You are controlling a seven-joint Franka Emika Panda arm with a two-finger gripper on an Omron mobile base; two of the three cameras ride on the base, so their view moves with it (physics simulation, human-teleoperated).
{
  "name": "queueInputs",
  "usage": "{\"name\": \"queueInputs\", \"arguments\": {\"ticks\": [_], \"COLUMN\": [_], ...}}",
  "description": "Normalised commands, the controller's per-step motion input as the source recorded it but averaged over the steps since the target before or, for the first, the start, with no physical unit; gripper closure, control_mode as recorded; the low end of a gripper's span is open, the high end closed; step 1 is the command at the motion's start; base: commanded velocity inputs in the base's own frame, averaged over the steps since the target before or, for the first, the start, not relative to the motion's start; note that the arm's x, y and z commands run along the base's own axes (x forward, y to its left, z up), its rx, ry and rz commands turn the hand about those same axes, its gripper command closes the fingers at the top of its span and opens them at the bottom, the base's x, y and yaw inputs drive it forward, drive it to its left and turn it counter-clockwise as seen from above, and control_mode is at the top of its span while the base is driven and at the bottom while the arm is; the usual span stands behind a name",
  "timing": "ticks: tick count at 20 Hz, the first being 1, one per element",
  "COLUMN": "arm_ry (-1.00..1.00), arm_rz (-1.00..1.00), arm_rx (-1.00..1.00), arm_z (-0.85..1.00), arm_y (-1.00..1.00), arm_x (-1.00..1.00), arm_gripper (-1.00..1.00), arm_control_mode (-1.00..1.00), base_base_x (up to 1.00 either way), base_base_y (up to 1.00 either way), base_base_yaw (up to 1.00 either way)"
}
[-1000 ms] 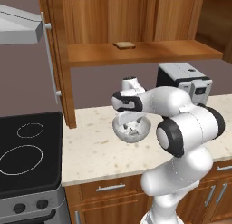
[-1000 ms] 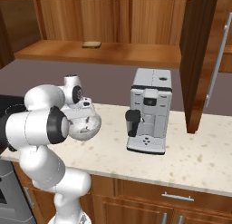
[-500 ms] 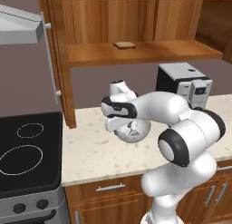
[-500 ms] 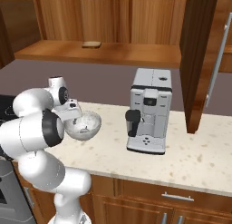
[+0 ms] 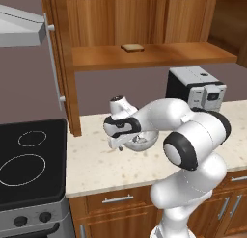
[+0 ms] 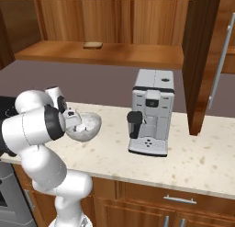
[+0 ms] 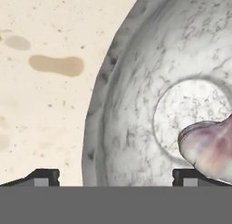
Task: Pick the garlic from the cabinet and place it in the bowl. Then pick the bowl and place it in the sink. Then turn on the sink facuet.
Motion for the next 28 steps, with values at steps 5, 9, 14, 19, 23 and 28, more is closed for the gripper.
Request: {"name": "queueInputs", "arguments": {"ticks": [5,9,14,19,23,28], "arm_ry": [0.00,0.01,0.00,-0.04,-0.07,-0.09], "arm_rz": [0.00,-0.01,0.03,0.15,0.20,0.38], "arm_rx": [-0.01,0.00,-0.01,-0.02,0.00,0.00], "arm_z": [-0.02,0.00,0.14,0.90,1.00,1.00], "arm_y": [-0.15,-0.02,-0.15,-0.07,-0.02,-0.32], "arm_x": [0.00,-0.03,-0.21,-0.76,-0.95,-0.97], "arm_gripper": [1.00,1.00,1.00,1.00,1.00,1.00], "arm_control_mode": [-1.00,-1.00,-1.00,-1.00,-1.00,-1.00], "base_base_x": [0.00,0.00,0.00,0.00,0.00,0.00], "base_base_y": [0.00,0.00,0.00,0.00,0.00,0.00], "base_base_yaw": [0.00,0.00,0.00,0.00,0.00,0.00]}}
